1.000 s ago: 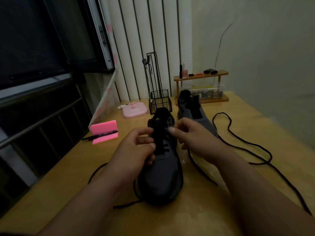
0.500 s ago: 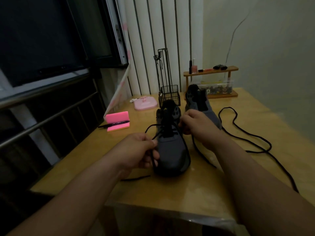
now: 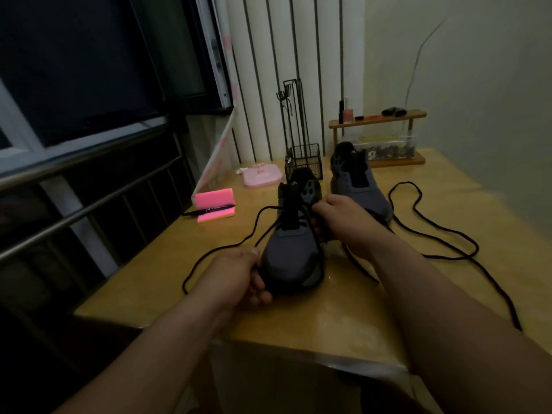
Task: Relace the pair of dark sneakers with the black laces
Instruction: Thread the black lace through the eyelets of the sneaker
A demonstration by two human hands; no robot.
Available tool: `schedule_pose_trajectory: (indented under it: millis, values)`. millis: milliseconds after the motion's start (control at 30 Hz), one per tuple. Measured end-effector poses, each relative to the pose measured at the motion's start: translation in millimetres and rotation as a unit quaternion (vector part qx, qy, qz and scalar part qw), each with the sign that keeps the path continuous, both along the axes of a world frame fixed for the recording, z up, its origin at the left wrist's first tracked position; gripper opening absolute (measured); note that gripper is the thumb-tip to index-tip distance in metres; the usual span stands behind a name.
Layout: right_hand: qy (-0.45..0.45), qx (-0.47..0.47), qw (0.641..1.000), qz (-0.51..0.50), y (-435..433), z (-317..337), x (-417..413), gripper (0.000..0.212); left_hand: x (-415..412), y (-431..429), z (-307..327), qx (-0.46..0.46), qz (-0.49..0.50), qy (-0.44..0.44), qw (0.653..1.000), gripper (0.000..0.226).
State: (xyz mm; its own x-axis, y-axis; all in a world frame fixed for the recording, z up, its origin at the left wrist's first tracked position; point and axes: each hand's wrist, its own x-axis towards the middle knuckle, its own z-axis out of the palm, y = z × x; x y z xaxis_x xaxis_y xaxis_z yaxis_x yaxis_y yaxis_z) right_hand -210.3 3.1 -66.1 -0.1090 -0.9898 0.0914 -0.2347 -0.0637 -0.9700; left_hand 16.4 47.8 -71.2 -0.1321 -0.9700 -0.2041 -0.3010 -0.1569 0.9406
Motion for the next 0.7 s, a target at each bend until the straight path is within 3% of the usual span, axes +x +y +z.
schedule_pose_trajectory:
  millis: [133, 333, 433, 600, 700]
  values:
    - [-0.089, 0.005, 0.996, 0.014, 2, 3, -1, 0.02, 9, 0, 18, 0.074, 0.032, 0.109, 0.991, 0.029]
    - [-0.066, 0.024, 0.996, 0.063, 7, 3, 5, 0.02, 8, 12, 33, 0.157, -0.065, 0.192, 0.967, 0.027]
    - [-0.091, 0.037, 0.993, 0.068, 9, 4, 4, 0.02, -4, 8, 38, 0.147, -0.046, 0.28, 0.947, 0.026]
    - [-0.307, -0.006, 0.951, -0.037, 2, 12, -7, 0.024, -24, -14, 35, -0.019, 0.059, 0.244, 0.968, 0.021]
    - [-0.463, -0.086, 0.881, -0.035, 1, 19, -27, 0.026, -31, -18, 30, -0.059, 0.052, 0.178, 0.981, 0.019]
